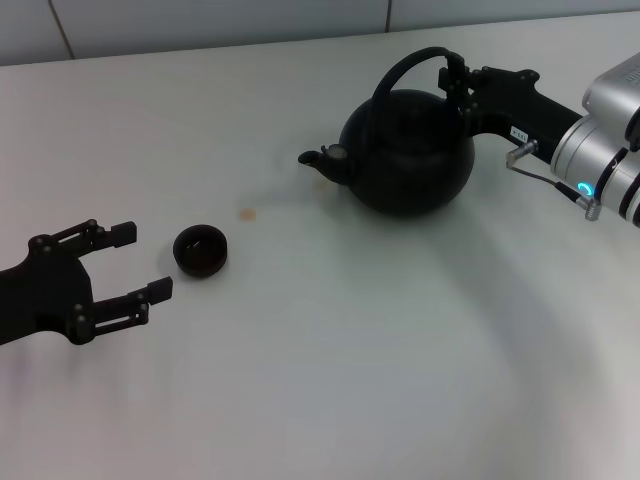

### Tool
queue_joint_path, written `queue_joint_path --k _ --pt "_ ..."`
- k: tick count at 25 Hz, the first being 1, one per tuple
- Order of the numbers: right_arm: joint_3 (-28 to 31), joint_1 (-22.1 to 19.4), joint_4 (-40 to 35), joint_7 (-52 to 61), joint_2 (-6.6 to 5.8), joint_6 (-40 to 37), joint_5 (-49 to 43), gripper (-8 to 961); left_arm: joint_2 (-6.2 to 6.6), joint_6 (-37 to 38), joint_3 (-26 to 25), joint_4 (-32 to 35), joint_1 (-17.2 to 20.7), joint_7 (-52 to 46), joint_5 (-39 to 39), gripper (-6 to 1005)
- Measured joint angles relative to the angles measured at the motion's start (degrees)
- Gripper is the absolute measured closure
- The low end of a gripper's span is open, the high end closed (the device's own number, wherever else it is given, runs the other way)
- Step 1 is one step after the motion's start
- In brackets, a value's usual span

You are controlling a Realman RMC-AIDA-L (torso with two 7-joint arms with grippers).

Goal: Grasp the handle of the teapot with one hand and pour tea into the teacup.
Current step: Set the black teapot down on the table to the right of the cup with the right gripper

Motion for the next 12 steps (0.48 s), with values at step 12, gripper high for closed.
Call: queue_joint_path --k 12 --pt "0.3 -0.5 -0.4 0.9 0.0 -1.6 -0.1 854 0.0 0.4 0.0 0.0 0.2 0.0 0.0 195"
